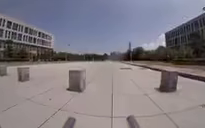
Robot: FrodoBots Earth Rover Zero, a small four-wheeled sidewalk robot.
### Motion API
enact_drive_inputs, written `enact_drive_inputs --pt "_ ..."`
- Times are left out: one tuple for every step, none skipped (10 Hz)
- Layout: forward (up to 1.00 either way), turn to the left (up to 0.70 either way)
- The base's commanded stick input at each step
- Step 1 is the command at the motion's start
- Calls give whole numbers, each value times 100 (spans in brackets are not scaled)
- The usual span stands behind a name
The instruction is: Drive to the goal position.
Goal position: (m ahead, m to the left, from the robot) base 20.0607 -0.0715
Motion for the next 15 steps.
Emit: enact_drive_inputs --pt "0 0" --pt "0 0" --pt "0 -27" --pt "0 -45" --pt "0 -45" --pt "0 -45" --pt "0 -45" --pt "0 -45" --pt "0 -19" --pt "0 0" --pt "0 -45" --pt "0 -45" --pt "0 -45" --pt "0 -45" --pt "0 -45"
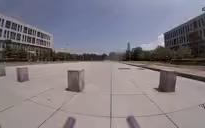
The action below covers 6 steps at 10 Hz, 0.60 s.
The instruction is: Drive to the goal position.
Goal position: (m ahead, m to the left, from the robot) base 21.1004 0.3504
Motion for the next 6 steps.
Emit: enact_drive_inputs --pt "0 -45" --pt "0 -45" --pt "0 -44" --pt "0 -9" --pt "0 0" --pt "0 -9"
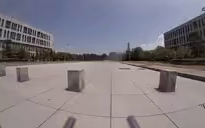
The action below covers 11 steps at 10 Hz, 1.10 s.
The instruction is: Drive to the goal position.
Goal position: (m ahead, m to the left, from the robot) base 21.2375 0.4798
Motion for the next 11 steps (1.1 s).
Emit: enact_drive_inputs --pt "0 -45" --pt "0 -45" --pt "0 -45" --pt "0 -45" --pt "0 -45" --pt "0 -45" --pt "0 -45" --pt "0 -45" --pt "0 -45" --pt "0 0" --pt "0 -1"
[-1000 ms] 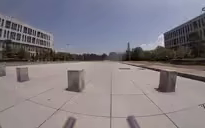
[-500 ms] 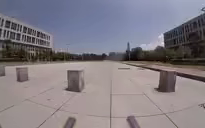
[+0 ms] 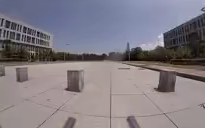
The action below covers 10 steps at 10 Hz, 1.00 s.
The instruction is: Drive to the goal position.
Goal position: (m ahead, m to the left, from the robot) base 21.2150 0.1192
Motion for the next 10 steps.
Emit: enact_drive_inputs --pt "0 -33" --pt "0 -45" --pt "0 -45" --pt "0 -45" --pt "0 -45" --pt "0 -45" --pt "0 -45" --pt "0 -45" --pt "0 -20" --pt "0 0"
